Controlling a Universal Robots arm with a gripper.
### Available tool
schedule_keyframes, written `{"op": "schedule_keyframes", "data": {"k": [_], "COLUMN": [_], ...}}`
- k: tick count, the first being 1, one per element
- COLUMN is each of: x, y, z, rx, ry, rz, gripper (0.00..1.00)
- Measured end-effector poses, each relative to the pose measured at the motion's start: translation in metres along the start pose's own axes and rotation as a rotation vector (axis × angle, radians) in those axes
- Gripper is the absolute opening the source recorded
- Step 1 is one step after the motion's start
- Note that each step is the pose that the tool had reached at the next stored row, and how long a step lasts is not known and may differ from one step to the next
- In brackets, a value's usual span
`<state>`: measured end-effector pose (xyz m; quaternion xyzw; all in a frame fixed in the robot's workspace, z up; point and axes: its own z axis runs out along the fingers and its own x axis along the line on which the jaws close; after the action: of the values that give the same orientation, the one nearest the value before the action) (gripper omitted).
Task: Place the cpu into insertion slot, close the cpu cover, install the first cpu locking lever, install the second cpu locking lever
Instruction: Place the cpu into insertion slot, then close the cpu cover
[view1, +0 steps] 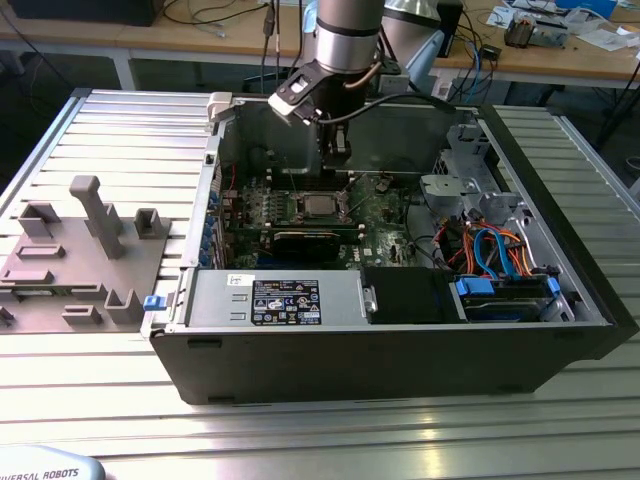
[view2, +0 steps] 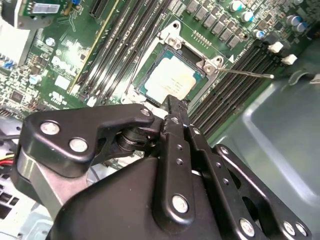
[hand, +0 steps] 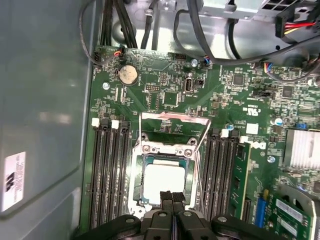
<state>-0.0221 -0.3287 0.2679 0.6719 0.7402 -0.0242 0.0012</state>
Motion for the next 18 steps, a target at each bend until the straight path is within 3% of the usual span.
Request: {"op": "schedule_keyframes", "data": {"k": [9, 18], "x": [-0.0008, -0.0009], "y": [-0.0008, -0.0009], "z": [-0.0247, -0.0272], "rx": [-0.0001, 0.0000], "ry": [0.0000, 0.0000], "rz": [0.000, 0.000], "gripper": [0.11, 0.11]}}
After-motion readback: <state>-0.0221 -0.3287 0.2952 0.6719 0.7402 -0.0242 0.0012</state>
